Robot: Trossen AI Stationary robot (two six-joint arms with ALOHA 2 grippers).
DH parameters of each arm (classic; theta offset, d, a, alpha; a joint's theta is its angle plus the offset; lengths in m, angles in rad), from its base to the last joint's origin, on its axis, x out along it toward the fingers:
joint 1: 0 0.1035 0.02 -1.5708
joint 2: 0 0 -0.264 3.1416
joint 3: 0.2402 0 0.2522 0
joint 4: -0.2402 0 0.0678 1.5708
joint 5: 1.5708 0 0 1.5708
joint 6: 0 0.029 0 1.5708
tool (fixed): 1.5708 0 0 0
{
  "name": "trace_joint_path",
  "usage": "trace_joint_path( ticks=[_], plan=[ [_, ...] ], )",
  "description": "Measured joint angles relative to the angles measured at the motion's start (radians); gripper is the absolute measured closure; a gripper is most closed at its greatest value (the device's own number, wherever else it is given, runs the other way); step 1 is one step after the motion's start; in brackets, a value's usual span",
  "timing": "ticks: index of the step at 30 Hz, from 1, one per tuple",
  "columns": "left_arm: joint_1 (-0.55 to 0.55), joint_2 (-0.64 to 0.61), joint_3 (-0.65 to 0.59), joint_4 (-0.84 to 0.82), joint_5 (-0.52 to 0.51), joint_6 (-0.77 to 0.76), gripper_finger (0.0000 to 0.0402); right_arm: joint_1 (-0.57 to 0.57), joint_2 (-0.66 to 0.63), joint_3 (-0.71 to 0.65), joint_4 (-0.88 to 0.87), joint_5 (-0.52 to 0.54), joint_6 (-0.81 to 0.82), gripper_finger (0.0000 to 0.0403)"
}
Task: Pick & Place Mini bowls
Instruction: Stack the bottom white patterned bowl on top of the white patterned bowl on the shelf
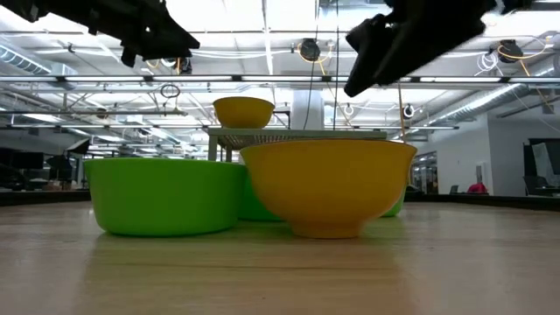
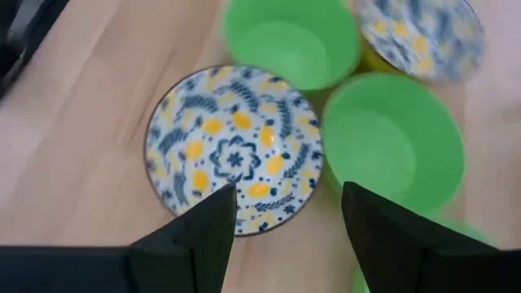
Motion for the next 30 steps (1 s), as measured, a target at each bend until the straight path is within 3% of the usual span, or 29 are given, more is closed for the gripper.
trace_joint_path(
  ticks=[5, 8, 12, 25, 30],
  plan=[
    [0.0, 0.0, 0.0, -0.022, 0.025, -0.069, 0.0247, -0.049, 0.06, 0.118, -0.14, -0.004, 0.376, 0.0193],
    [0.0, 0.0, 0.0, -0.027, 0.025, -0.092, 0.0247, -0.063, 0.135, 0.166, -0.267, -0.021, 0.47, 0.0193],
    [-0.003, 0.0, 0.0, -0.027, 0.026, -0.105, 0.0247, -0.062, 0.215, 0.172, -0.306, -0.107, 0.554, 0.0193],
    [-0.003, 0.0, 0.0, -0.024, 0.049, -0.206, 0.0247, -0.054, 0.262, 0.172, -0.217, -0.135, 0.581, 0.0193],
    [-0.003, 0.0, 0.0, -0.019, 0.088, -0.224, 0.0247, -0.052, 0.261, 0.172, -0.233, -0.135, 0.576, 0.0213]
  ],
)
